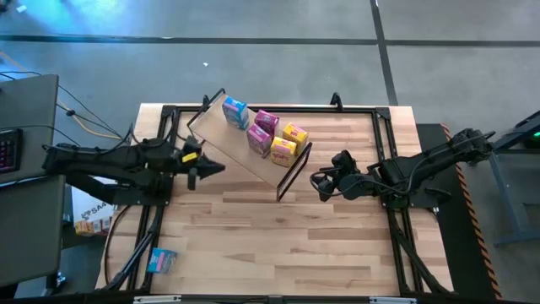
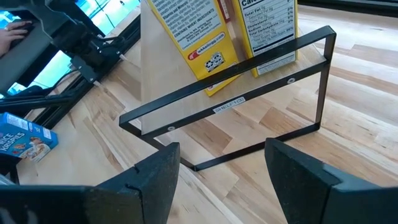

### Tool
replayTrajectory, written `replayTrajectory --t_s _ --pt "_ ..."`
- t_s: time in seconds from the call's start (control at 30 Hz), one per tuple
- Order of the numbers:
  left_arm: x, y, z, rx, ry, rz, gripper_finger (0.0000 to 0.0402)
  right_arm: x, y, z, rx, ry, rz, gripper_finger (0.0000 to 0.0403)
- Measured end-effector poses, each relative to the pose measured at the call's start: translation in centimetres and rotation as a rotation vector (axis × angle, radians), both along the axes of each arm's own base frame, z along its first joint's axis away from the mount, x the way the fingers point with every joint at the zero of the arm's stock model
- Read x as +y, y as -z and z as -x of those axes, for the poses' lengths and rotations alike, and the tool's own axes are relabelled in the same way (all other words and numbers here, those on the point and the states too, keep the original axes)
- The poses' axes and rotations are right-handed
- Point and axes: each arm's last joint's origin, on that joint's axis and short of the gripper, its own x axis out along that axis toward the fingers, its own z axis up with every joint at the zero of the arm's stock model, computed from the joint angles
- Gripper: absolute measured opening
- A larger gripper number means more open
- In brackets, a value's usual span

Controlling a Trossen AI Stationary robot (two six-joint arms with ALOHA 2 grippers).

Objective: Stack cereal on shelf
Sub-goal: Put the blue cereal box on the shelf aligned with the other blue cereal box

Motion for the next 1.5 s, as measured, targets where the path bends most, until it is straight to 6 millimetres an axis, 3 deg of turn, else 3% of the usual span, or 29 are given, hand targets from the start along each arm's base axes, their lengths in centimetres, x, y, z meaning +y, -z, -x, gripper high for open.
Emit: replayTrajectory --t_s 0.13,0.33,0.5,0.63,0.97,1.23,1.5 --pt "-0.8 0.2 1.0 0.034 0.087 0.01 0.0046 0.0 0.0 0.0 -0.004 0.004 -0.012 0.0232" --pt "-1.7 0.4 1.6 0.109 0.258 0.081 0.0142 0.0 0.0 0.0 -0.009 0.013 -0.023 0.0232" --pt "-2.4 -1.8 1.3 0.176 0.431 -0.02 0.0221 0.0 0.0 0.0 -0.017 0.023 -0.042 0.0232" --pt "-2.8 -3.8 0.6 0.259 0.579 -0.16 0.0257 0.0 0.0 0.0 -0.017 0.022 -0.049 0.0232" --pt "-4.9 -6.0 -1.0 0.56 0.963 -0.543 0.0275 0.2 0.1 0.0 -0.01 -0.006 -0.106 0.0232" --pt "-10.5 -5.1 -1.5 0.575 1.188 -0.801 0.0276 0.1 0.3 0.1 0.02 -0.01 -0.09 0.0232" --pt "-16.3 -2.9 0.1 0.582 1.391 -1.085 0.0276 0.0 0.9 0.7 0.135 -0.062 -0.064 0.0232"
